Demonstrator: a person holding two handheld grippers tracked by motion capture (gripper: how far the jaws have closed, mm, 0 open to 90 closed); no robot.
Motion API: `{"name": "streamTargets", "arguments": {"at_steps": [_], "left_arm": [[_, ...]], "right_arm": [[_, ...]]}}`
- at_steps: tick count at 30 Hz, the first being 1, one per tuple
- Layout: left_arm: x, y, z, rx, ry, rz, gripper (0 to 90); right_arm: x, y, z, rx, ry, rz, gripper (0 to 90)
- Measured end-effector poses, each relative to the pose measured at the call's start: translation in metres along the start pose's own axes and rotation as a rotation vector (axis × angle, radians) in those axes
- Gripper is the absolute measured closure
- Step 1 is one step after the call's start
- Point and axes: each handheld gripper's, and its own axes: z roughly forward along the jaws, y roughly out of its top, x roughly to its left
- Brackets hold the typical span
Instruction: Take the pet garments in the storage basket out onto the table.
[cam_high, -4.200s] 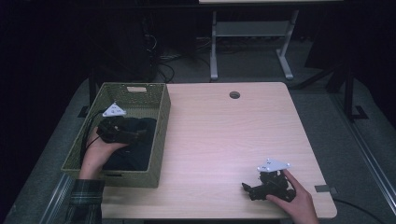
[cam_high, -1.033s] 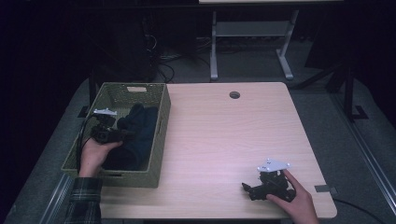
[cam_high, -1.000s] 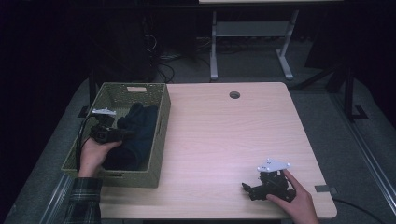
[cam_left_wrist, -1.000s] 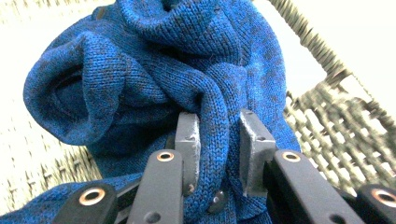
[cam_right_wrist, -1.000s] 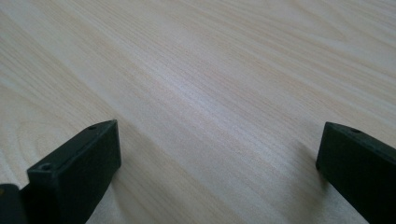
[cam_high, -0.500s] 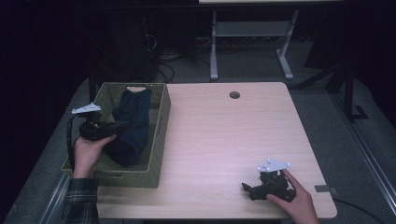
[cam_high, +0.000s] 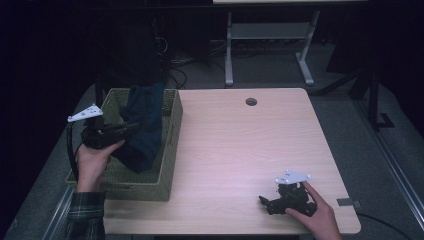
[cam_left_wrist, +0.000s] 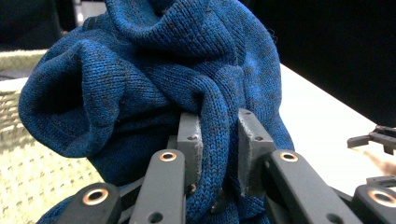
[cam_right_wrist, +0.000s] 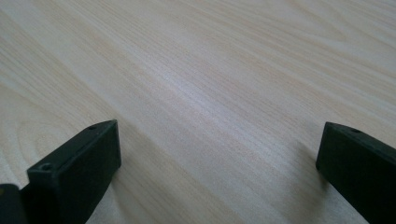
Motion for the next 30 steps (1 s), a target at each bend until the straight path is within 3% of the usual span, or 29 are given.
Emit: {"name": "streamTargets", "arguments": {"at_steps": [6, 18, 30], "left_arm": [[-0.014, 0.009, -0.001, -0.036, -0.058, 0.017, 73.9], [-0.042, 0.02, 0.008, -0.044, -0.115, 0.067, 74.0], [-0.068, 0.038, 0.034, -0.04, -0.18, 0.12, 74.3]], "right_arm": [[0.0, 0.0, 0.0, 0.0, 0.0, -0.003, 0.0], [0.0, 0.0, 0.0, 0.0, 0.0, -0.003, 0.0], [0.0, 0.0, 0.0, 0.002, 0.002, 0.001, 0.0]]}}
